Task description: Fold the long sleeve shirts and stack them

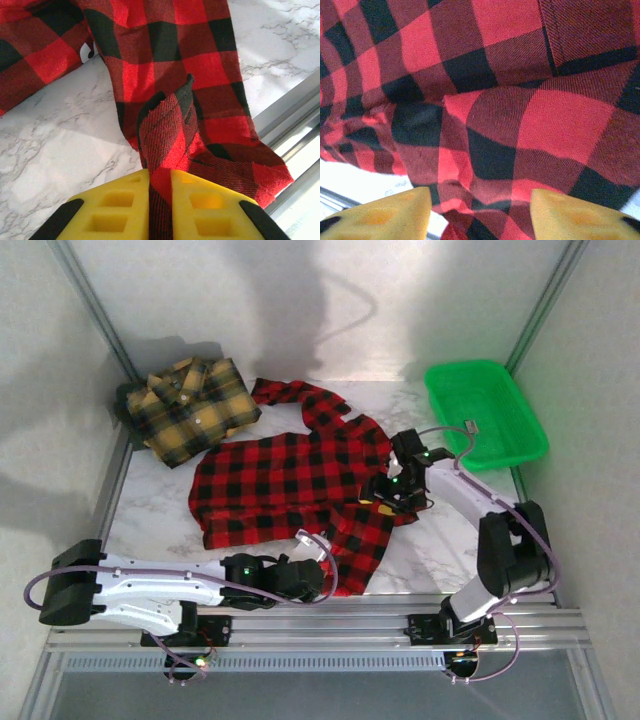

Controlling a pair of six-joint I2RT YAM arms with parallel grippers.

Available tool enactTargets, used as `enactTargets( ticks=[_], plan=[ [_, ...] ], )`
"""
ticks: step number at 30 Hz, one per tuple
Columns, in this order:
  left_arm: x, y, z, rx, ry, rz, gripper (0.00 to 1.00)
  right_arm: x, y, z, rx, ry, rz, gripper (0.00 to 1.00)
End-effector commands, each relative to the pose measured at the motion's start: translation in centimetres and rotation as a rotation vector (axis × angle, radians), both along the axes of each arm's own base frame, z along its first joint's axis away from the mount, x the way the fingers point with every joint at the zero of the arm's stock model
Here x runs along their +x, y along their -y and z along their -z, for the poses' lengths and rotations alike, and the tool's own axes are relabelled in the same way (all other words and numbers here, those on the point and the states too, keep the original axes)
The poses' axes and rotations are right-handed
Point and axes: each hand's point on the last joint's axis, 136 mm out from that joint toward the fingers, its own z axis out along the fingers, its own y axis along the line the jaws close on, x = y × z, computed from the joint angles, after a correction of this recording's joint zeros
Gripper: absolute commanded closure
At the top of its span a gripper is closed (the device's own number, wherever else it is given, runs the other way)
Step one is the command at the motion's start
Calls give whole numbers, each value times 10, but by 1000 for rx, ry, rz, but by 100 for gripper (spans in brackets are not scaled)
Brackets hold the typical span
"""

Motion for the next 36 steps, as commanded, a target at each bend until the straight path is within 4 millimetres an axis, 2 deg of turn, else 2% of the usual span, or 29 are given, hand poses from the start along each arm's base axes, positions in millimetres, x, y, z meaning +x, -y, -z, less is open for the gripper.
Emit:
enactTargets(
  ticks=[1,4,9,12,14,16,19,23,27,28,30,34,35,36],
  plan=[
    [7,-8,-3,10,31,-46,86,6,-14,17,8,-29,35,55],
    [10,-6,-5,18,43,-57,86,7,-25,25,3,-62,31,63],
    [23,-11,-11,-6,58,-123,87,1,-46,34,25,-106,51,67],
    [34,-19,-16,2,84,-162,86,-5,-51,49,-7,-140,81,69],
    [44,-23,-22,11,108,-182,86,1,-51,62,-6,-152,144,70],
    [53,-25,-29,24,132,-190,86,15,-55,67,6,-132,192,71],
    [68,-31,-41,63,180,-199,87,51,-59,69,48,-101,288,71],
    [87,-45,-73,89,261,-229,87,101,-53,63,73,-53,417,72],
    [92,-55,-98,92,312,-242,86,135,-46,55,104,-12,525,73],
    [90,-56,-98,83,301,-244,86,141,-44,54,109,-6,551,73],
    [84,-57,-85,59,256,-262,84,149,-37,56,110,0,597,73],
    [63,-68,-43,52,152,-359,74,157,-36,60,128,-12,621,74],
    [57,-69,-40,44,143,-375,71,157,-37,60,128,-13,616,74],
    [49,-66,-37,24,125,-382,60,156,-38,61,126,-15,614,74]
  ],
)
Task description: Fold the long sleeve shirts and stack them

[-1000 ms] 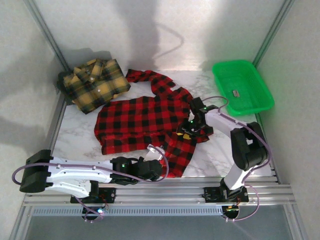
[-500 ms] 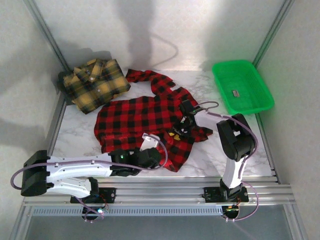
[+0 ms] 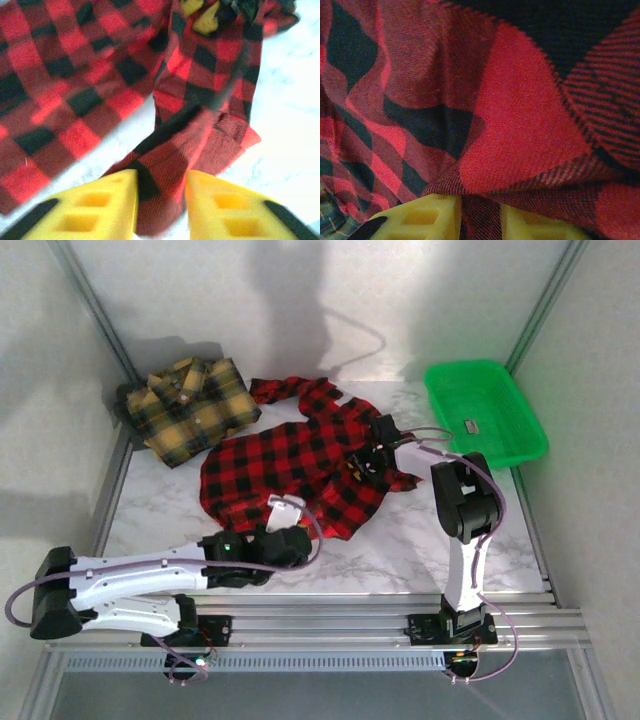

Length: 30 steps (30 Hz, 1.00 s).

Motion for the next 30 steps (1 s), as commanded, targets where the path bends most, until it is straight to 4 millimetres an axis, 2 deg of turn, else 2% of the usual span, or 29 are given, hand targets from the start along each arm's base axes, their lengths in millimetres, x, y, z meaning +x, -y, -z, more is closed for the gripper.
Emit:
enactTargets(
  ticks=[1,4,6,9,11,13,16,20,22,24,26,28,30],
  plan=[
    [-24,-9,22,-45,-71,-88,50,9,2,2,-5,4,43,74],
    [-49,3,26,-138,-119,-106,44,6,1,2,0,-1,39,73],
    [-56,4,26,-172,-159,-142,38,2,0,1,3,-2,29,73],
    [-55,3,14,-204,-188,-208,20,-1,-2,-5,5,13,7,71],
    [-53,15,11,-277,-268,-217,10,-2,-7,-13,14,34,-20,66],
    [-51,27,21,-403,-431,-253,7,-2,-13,-24,11,64,-68,62],
    [-41,35,41,-570,-624,-328,7,-7,-20,-33,-14,90,-136,58],
    [-2,20,48,-580,-644,-450,14,-19,-24,-35,-32,100,-190,57],
    [22,6,55,-495,-616,-504,26,-25,-24,-33,-38,102,-208,57],
    [40,9,63,-477,-619,-500,37,-30,-22,-29,-46,94,-213,57],
    [48,18,75,-478,-641,-489,51,-34,-19,-26,-53,88,-214,57],
    [48,28,90,-464,-681,-476,62,-37,-17,-24,-64,87,-220,57],
    [41,38,99,-456,-705,-460,66,-40,-14,-20,-76,79,-220,57]
  ],
)
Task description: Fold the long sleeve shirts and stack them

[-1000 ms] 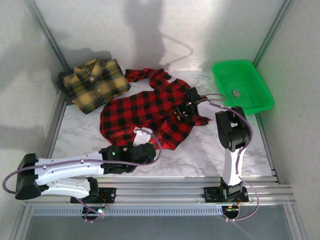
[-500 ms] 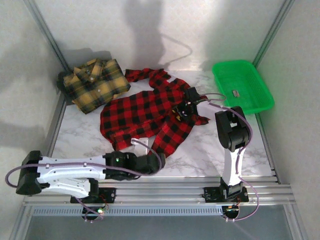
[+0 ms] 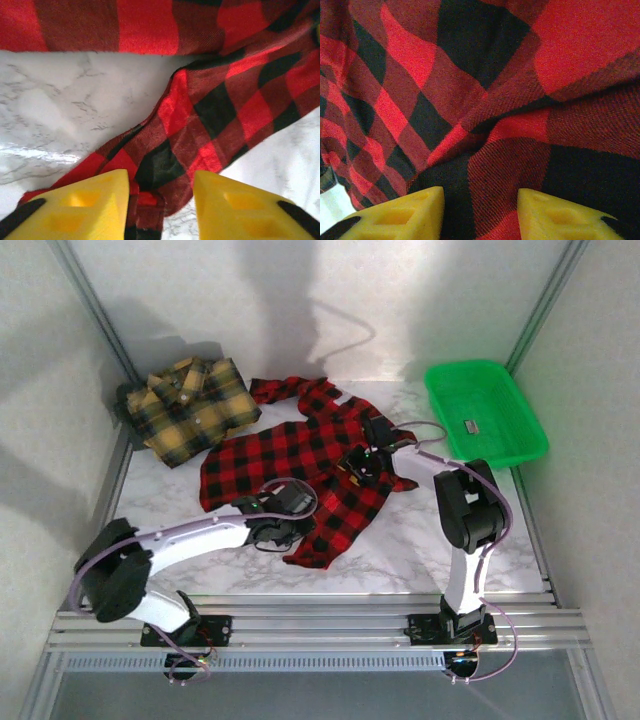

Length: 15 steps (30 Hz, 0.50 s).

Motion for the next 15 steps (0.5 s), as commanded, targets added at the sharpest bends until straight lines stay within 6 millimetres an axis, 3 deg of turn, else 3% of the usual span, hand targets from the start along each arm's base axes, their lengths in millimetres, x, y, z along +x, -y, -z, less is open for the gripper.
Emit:
enactTargets(
  ticks=[1,5,8,13,15],
  plan=[
    [-11,26,7,-54,-32,67,67,-11,6,2,-34,-10,-23,57],
    [-24,42,28,-29,-65,117,69,-11,6,11,-39,-26,-15,58],
    [-43,40,42,44,-113,154,70,-11,8,14,-57,-33,-15,59],
    [-98,18,64,110,-213,176,69,-9,9,17,-67,-39,-14,59],
    [-120,17,62,94,-234,194,69,-9,10,18,-75,-42,-12,59]
  ],
)
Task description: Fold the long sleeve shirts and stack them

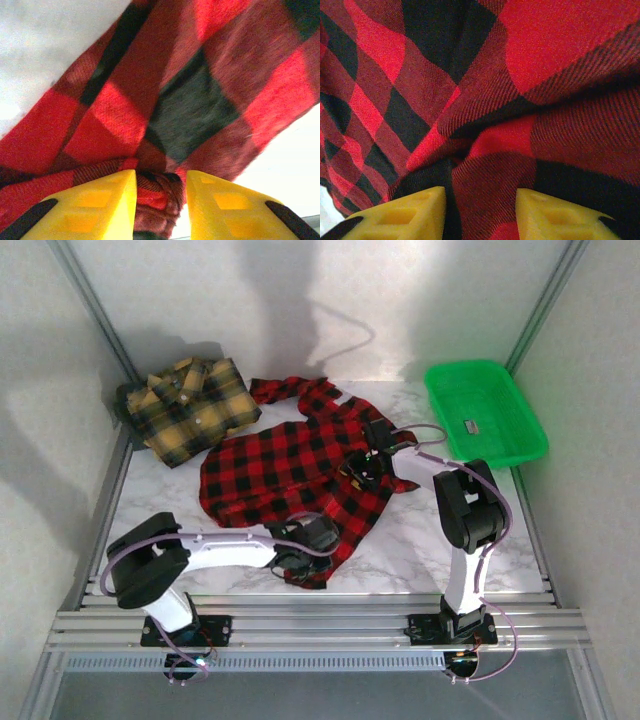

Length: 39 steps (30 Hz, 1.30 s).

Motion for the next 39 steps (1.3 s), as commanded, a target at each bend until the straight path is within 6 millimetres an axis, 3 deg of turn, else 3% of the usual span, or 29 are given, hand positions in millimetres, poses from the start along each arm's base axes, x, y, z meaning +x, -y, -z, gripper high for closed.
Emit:
enactTargets(
  ticks=[1,4,7,12,15,19,22,24,27,33,39],
  plan=[
    [-42,-17,2,32,-85,-7,69,-1,6,9,-50,-14,-6,59],
    [-69,-18,-8,19,-106,7,67,0,8,12,-57,-20,-5,59],
    [-78,-44,-14,78,-99,-52,63,0,7,15,-55,-24,-6,59],
    [-52,-60,-53,-78,21,-264,48,0,8,21,-69,-30,-11,59],
    [-36,-74,-50,-70,55,-313,42,3,9,25,-82,-33,2,59],
    [2,-61,-54,-82,107,-298,38,8,26,35,-160,-48,71,60],
    [16,-45,-64,-64,128,-255,33,17,45,40,-173,-46,189,60],
    [11,-38,-57,-51,91,-221,31,27,51,39,-159,-30,251,60],
    [-5,-42,-42,-12,39,-200,30,44,50,35,-163,-12,276,60],
    [-18,-42,-46,-81,12,-256,30,71,47,32,-164,-3,306,61],
    [-19,-30,-25,-112,-24,-260,37,74,45,36,-156,-14,298,60]
  ],
)
